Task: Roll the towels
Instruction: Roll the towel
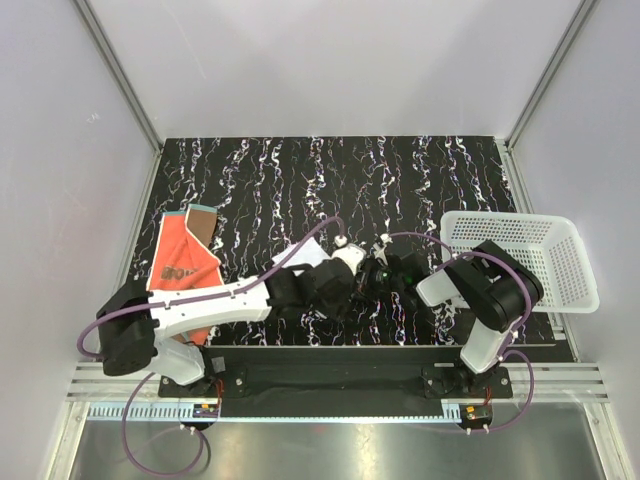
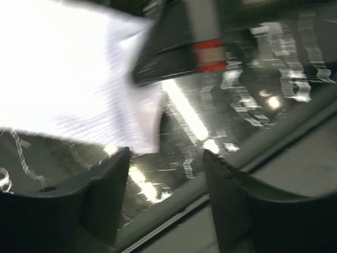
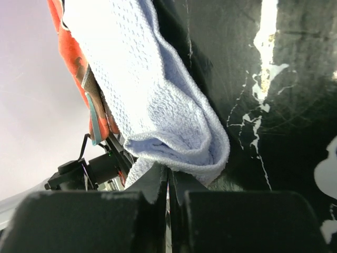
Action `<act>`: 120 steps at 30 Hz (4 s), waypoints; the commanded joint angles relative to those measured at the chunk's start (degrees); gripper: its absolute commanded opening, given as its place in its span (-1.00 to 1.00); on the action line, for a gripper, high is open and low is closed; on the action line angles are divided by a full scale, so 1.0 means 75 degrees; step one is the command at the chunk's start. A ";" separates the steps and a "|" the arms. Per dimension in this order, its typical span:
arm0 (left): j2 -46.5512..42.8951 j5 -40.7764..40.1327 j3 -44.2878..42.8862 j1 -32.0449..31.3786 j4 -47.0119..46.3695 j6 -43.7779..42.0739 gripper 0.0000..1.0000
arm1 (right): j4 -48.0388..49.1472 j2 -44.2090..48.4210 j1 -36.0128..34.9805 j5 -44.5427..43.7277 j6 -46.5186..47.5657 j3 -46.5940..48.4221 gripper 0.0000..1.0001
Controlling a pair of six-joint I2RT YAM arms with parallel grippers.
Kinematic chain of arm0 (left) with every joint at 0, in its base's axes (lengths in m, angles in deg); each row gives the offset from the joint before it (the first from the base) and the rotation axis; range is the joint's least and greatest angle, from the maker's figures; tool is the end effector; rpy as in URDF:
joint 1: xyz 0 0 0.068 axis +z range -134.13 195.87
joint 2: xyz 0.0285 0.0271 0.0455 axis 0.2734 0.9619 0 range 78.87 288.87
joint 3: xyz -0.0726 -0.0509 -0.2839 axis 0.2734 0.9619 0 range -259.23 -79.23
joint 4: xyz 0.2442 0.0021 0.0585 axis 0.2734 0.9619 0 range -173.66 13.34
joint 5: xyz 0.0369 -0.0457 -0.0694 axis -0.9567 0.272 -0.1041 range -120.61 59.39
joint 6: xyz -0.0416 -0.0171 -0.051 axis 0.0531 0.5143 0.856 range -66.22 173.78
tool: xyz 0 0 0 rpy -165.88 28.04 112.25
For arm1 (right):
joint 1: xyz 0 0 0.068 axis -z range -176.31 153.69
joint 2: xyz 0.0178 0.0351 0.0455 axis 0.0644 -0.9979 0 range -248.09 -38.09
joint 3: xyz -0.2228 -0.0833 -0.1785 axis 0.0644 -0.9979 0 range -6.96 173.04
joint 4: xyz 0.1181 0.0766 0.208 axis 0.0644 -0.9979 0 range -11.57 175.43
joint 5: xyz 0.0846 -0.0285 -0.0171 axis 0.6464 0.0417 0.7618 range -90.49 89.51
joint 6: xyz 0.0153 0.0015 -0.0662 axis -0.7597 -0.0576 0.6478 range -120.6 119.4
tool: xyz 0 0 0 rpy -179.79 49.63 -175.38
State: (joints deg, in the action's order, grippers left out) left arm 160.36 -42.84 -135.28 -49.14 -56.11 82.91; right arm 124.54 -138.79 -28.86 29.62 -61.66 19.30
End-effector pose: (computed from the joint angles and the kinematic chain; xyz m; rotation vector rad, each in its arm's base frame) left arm 0.1334 -0.2589 0.2516 0.6895 2.4223 -0.4331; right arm 0.2324 0.1809 0.1184 0.2769 2.4934 1.3941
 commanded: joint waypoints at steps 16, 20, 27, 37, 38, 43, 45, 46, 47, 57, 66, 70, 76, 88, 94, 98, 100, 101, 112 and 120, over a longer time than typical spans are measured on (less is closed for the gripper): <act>0.1638 -0.1650 -0.0051 -0.0543 -0.0252 -0.0227 -0.60 | -0.1477 -0.0166 -0.0241 -0.0745 0.0477 0.0014 -1.00; 0.1592 -0.2374 0.0173 -0.0542 0.0040 0.0007 -0.60 | -0.1477 -0.0201 -0.0241 -0.0745 0.0489 -0.0009 -1.00; 0.1614 -0.2752 0.0220 -0.0542 0.0229 -0.0203 -0.41 | -0.1219 -0.0459 -0.0241 -0.0628 0.0430 0.0014 -1.00; 0.1837 -0.1604 0.0887 -0.0566 -0.0778 -0.0450 -0.32 | -0.1242 -0.0541 -0.0241 -0.0604 0.0418 0.0084 -1.00; 0.1826 -0.1488 0.0946 -0.0578 -0.0918 -0.0461 -0.32 | -0.1242 -0.0553 -0.0241 -0.0593 0.0418 0.0073 -1.00; 0.1942 -0.1416 0.1087 -0.0601 -0.1060 -0.0532 -0.07 | -0.1266 -0.0553 -0.0241 -0.0557 0.0418 0.0108 -1.00; 0.2024 -0.1440 0.1005 -0.0601 -0.0967 -0.0508 0.26 | -0.1347 -0.0506 -0.0241 -0.0557 0.0430 0.0143 -1.00; 0.2083 -0.1440 0.0958 -0.0636 -0.0908 -0.0508 0.33 | -0.1383 -0.0483 -0.0253 -0.0557 0.0453 0.0143 -1.00; 0.2095 -0.1463 0.0923 -0.0648 -0.0873 -0.0497 0.39 | -0.1441 -0.0425 -0.0230 -0.0592 0.0465 0.0166 -1.00; 0.2645 -0.1487 0.0735 -0.0671 -0.0744 -0.0485 0.11 | -0.1864 -0.0213 -0.0230 -0.0569 0.0582 0.0319 -1.00; 0.2974 -0.1393 0.0583 -0.0707 -0.0474 -0.0298 -0.84 | -0.2542 -0.0061 -0.0230 -0.0522 0.0828 0.0728 -0.99; 0.2928 -0.1183 0.0548 -0.0718 -0.0287 -0.0145 -1.00 | -0.3373 0.0185 -0.0195 -0.0790 0.1272 0.1103 -0.92; 0.2249 -0.0703 0.0911 -0.0660 -0.0357 0.0077 -1.00 | -0.4289 0.0303 0.0168 -0.0851 0.1835 0.1549 -0.81; 0.2107 -0.0163 0.1263 -0.0625 -0.0615 0.0289 -1.00 | -0.4242 -0.0342 0.0836 -0.0288 0.2211 0.1912 -0.72; 0.1896 -0.0046 0.1251 -0.0496 -0.0533 0.0312 -1.00 | -0.4289 -0.0471 0.1293 -0.0077 0.2422 0.1994 -0.73; 0.1884 0.0048 0.1192 -0.0484 -0.0521 0.0312 -1.00 | -0.4522 -0.0506 0.1446 -0.0042 0.2539 0.2263 -0.73; 0.1896 0.0072 0.1122 -0.0484 -0.0463 0.0324 -1.00 | -0.4640 -0.0494 0.1458 -0.0030 0.2586 0.2346 -0.72; 0.1896 0.0084 0.1099 -0.0484 -0.0462 0.0312 -1.00 | -0.4687 -0.0494 0.1481 -0.0030 0.2586 0.2451 -0.73; 0.2095 0.1044 0.0290 -0.0367 0.0111 0.0406 -1.00 | -0.8104 0.1014 0.1481 -0.1423 0.3593 0.4524 -0.66; 0.1955 0.2354 -0.0038 0.0171 0.0288 0.0406 -1.00 | -1.0276 0.2364 0.1493 -0.3414 0.3923 0.5265 -0.55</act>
State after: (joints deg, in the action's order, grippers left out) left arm 174.28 -33.96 -135.17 -49.30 -57.91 84.94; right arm 57.61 -124.63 -18.04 12.68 -34.31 57.92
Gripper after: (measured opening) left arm 0.046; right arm 0.220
